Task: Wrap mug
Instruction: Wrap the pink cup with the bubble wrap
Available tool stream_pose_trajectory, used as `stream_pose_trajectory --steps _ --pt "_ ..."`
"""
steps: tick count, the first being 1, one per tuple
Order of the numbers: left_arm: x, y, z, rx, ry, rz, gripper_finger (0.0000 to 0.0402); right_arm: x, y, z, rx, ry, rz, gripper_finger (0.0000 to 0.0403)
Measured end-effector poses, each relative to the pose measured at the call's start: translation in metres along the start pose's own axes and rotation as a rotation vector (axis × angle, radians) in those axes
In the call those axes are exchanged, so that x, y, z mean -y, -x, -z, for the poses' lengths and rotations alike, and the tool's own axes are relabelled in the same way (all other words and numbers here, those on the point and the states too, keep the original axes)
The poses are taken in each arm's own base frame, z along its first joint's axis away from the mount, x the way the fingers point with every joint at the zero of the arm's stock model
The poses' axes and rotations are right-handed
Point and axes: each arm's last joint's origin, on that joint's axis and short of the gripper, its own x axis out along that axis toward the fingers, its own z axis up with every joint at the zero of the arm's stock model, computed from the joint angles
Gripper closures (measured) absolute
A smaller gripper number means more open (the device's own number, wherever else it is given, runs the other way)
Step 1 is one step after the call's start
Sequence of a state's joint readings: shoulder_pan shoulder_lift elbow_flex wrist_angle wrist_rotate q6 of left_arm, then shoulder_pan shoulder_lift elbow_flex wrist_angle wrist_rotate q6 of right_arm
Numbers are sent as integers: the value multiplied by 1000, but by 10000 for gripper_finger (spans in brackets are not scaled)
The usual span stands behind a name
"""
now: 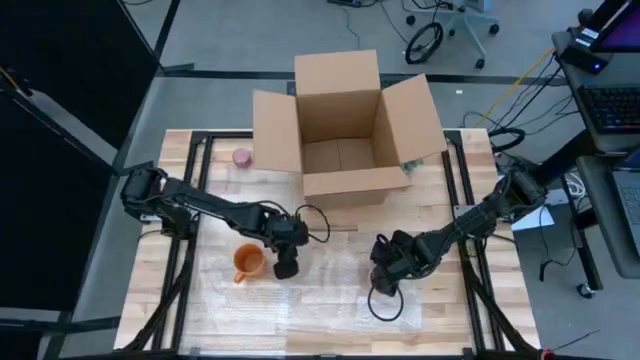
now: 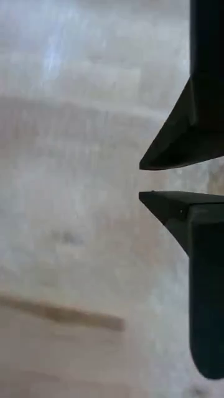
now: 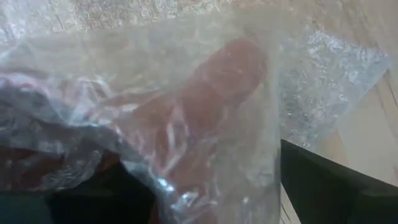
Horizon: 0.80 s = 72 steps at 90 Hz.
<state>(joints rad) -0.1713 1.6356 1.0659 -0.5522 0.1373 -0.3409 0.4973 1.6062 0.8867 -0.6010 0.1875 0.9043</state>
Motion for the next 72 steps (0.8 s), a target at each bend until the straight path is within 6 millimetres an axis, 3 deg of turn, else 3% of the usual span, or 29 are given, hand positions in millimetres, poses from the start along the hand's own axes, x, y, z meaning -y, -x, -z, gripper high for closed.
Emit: stream_pose_trajectory --steps 28,47,60,72 --pt "5 2 -12 116 -165 64 345 -2 0 -2 18 -2 -17 117" --pt "7 2 -13 132 -271 79 271 -2 0 -2 20 -2 -19 117" --pt "39 9 -9 114 -456 52 212 -2 0 -2 20 2 -20 117" --pt "81 16 5 113 -597 17 193 -2 0 -2 20 2 -21 117"
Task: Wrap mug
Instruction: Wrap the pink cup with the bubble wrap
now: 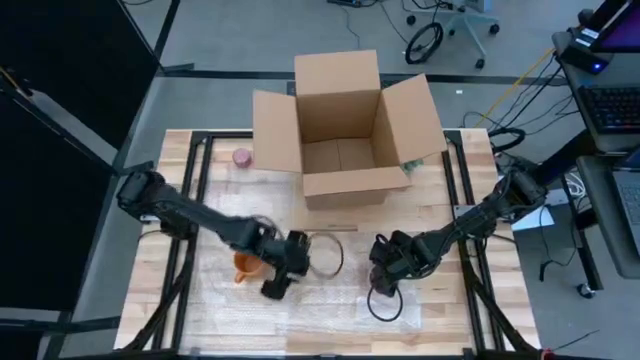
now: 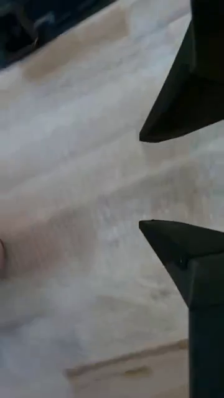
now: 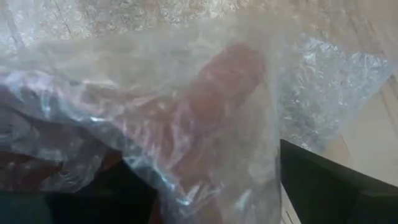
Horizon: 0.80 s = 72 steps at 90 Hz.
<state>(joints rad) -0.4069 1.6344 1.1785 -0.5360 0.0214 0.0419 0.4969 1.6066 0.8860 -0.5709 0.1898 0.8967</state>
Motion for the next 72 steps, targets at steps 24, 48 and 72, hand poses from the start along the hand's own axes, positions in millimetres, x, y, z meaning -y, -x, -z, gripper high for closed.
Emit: stream_pose_trajectory --steps 24,48,72 --pt "70 -11 2 6 -71 12 192 1 -1 -2 -1 17 -8 117" --pt "105 -74 21 -101 -160 40 192 2 -1 -5 6 21 -20 117" --pt "119 -97 34 -142 -271 1 192 1 -1 -5 12 -25 -18 117"
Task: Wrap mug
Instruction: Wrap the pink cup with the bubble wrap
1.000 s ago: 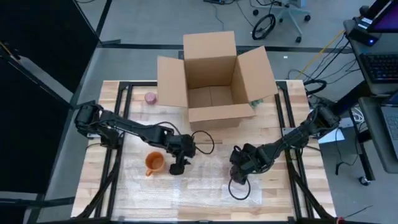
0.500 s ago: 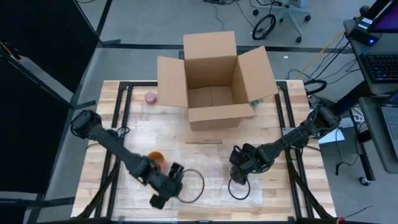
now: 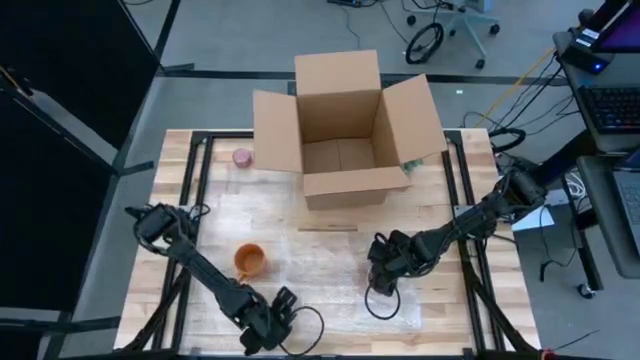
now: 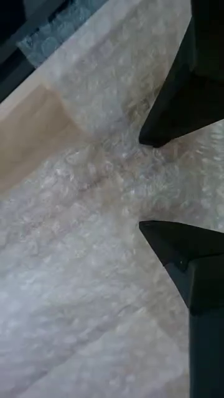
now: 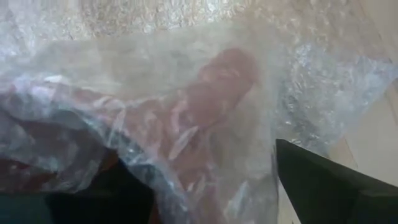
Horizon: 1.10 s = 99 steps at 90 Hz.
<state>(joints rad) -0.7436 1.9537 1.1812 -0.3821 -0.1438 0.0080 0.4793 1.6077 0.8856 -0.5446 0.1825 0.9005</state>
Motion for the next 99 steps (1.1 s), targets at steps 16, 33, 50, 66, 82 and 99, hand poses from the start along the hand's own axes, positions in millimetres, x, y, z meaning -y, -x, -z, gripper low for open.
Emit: stream_pose_trajectory --steps 16,33,50,66,82,99 --pt "-5 1 -5 45 13 -31 209 0 0 0 0 -1 -1 117" --pt "-6 4 -12 79 17 -35 254 0 0 0 0 2 -2 117" --pt "-7 9 -19 85 24 -51 310 0 0 0 0 3 -3 117" --pt "-17 16 -30 118 48 -110 375 0 0 0 2 9 -3 117" --pt "-32 14 -31 121 84 -139 399 0 0 0 3 10 -4 117" --pt "-50 24 -45 159 125 -240 401 -1 0 -1 11 -1 -11 117"
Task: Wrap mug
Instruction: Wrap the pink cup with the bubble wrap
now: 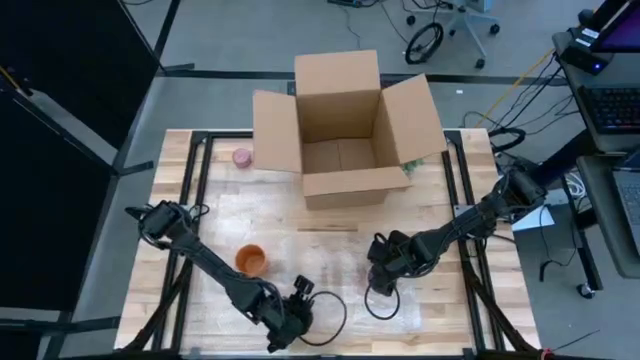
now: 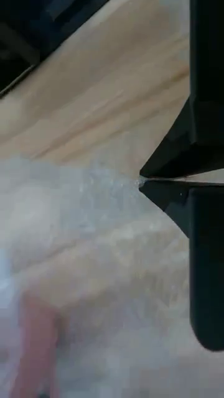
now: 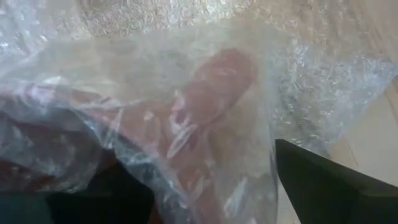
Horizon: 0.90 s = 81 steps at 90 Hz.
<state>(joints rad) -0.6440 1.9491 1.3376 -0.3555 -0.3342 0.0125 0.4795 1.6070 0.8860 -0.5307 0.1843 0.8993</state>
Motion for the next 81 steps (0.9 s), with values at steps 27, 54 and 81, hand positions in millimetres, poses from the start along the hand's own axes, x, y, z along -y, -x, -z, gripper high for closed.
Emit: stream_pose_trajectory --steps 27,54,81 --pt "-43 13 -44 146 -32 -190 401 -4 0 -3 38 19 -42 117" --pt "-88 8 -55 257 -40 -236 401 -7 0 -6 60 12 -73 117" --pt "-110 -16 -55 351 -56 -159 401 -9 0 -7 70 10 -87 117"
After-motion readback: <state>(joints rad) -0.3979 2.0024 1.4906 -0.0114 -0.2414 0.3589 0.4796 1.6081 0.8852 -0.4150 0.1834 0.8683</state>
